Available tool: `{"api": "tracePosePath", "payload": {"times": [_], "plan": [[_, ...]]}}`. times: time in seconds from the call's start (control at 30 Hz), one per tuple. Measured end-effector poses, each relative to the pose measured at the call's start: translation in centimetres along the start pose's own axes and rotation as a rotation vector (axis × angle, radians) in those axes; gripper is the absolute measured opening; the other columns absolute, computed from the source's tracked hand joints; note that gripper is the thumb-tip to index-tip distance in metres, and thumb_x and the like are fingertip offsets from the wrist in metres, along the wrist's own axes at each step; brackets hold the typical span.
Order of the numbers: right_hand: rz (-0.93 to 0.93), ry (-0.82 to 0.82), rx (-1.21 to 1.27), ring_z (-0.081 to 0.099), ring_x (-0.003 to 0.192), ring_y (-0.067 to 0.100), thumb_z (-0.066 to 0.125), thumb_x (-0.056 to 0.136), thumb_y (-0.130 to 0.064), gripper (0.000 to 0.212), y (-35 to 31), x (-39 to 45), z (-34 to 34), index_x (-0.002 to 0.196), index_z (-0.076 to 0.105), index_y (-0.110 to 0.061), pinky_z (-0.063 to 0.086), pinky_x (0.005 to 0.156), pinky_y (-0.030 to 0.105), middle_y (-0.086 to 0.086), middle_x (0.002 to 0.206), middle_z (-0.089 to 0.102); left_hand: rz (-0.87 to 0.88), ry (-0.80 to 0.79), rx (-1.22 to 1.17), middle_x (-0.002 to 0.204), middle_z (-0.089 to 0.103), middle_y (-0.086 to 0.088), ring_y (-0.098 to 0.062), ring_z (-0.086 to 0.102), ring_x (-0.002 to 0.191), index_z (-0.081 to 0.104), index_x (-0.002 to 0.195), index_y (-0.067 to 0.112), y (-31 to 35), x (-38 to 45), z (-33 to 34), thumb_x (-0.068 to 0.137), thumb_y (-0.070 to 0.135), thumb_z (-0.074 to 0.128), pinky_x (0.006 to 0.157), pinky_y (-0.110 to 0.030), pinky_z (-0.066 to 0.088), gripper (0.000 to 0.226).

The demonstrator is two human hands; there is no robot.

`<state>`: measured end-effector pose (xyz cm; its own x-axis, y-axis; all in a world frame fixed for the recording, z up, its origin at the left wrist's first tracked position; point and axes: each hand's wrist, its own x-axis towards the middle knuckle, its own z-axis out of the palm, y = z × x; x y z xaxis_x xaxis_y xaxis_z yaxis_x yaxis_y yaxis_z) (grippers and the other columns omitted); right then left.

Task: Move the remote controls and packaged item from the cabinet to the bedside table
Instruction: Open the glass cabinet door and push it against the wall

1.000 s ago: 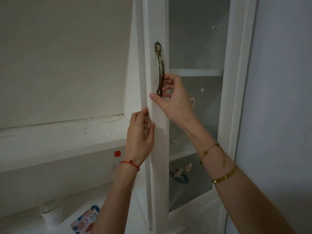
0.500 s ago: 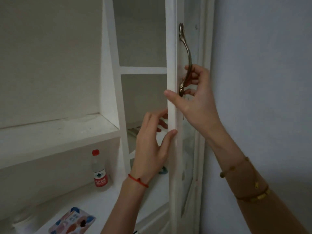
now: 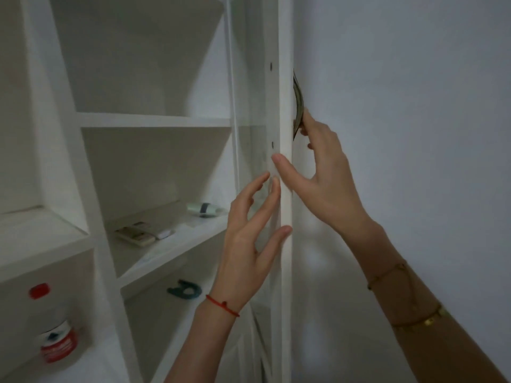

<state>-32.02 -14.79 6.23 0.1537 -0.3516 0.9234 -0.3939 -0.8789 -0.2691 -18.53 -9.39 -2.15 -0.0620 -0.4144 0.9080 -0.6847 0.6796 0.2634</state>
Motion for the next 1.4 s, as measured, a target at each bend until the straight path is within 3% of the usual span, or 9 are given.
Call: {"api": "tracePosePath", "payload": {"times": [0.2, 0.33, 0.57, 0.97, 1.2, 1.4], "plan": [[-0.04, 0.012, -0.265, 0.028, 0.145, 0.018, 0.039, 0.1, -0.044, 0.067, 3.7, -0.4, -2.3, 0.154, 0.016, -0.012, 0.028, 0.116, 0.045, 0.004, 0.155, 0.034, 0.046, -0.182, 0.04, 0.164, 0.008, 0.007, -0.01, 0.003, 0.152, 0.016, 0.155, 0.022, 0.0, 1.6, 3.7, 0.099, 0.025, 0.054, 0.122, -0.045, 0.018, 0.067], [-0.026, -0.019, -0.376, 0.011, 0.151, 0.017, 0.031, 0.103, -0.037, 0.06, 5.8, -0.3, -3.6, 0.154, 0.014, -0.009, 0.017, 0.121, 0.046, 0.003, 0.162, 0.019, 0.08, -0.263, 0.07, 0.165, -0.003, 0.008, -0.009, -0.006, 0.151, 0.004, 0.156, 0.023, -0.3, 2.7, 6.4, 0.103, 0.027, 0.044, 0.122, -0.049, 0.013, 0.067], [0.035, -0.058, -0.485, 0.001, 0.151, 0.014, 0.026, 0.105, -0.034, 0.056, 10.1, 0.2, -5.8, 0.155, 0.01, -0.013, 0.002, 0.123, 0.041, 0.0, 0.164, 0.012, 0.123, -0.296, 0.12, 0.164, -0.013, 0.007, -0.008, -0.015, 0.15, -0.005, 0.155, 0.022, -1.0, 4.3, 11.8, 0.105, 0.033, 0.036, 0.123, -0.038, -0.003, 0.066], [0.019, -0.076, -0.649, 0.001, 0.151, 0.018, 0.019, 0.104, -0.034, 0.057, 17.9, 2.0, -7.9, 0.155, 0.009, -0.011, 0.002, 0.123, 0.044, 0.002, 0.164, 0.011, 0.078, -0.3, 0.14, 0.162, -0.02, 0.004, -0.011, -0.022, 0.149, -0.012, 0.153, 0.022, -2.5, 7.1, 20.0, 0.104, 0.032, 0.033, 0.123, -0.043, -0.006, 0.067], [0.015, -0.099, -0.625, 0.002, 0.151, 0.019, 0.02, 0.105, -0.032, 0.055, 20.9, 3.1, -8.1, 0.155, 0.008, -0.01, 0.002, 0.123, 0.044, 0.003, 0.163, 0.011, 0.046, -0.317, 0.197, 0.158, -0.031, 0.007, -0.011, -0.029, 0.146, -0.024, 0.148, 0.024, -3.1, 8.3, 22.6, 0.102, 0.026, 0.036, 0.122, -0.042, -0.009, 0.076], [-0.016, -0.019, -0.525, 0.007, 0.151, 0.017, 0.03, 0.105, -0.03, 0.057, 20.7, 2.8, -8.0, 0.154, 0.01, -0.008, 0.006, 0.124, 0.038, 0.005, 0.163, 0.013, 0.031, -0.296, 0.222, 0.159, -0.03, 0.009, -0.009, -0.026, 0.147, -0.019, 0.152, 0.023, -3.0, 8.1, 22.6, 0.101, 0.025, 0.039, 0.122, -0.037, -0.009, 0.077]]}}
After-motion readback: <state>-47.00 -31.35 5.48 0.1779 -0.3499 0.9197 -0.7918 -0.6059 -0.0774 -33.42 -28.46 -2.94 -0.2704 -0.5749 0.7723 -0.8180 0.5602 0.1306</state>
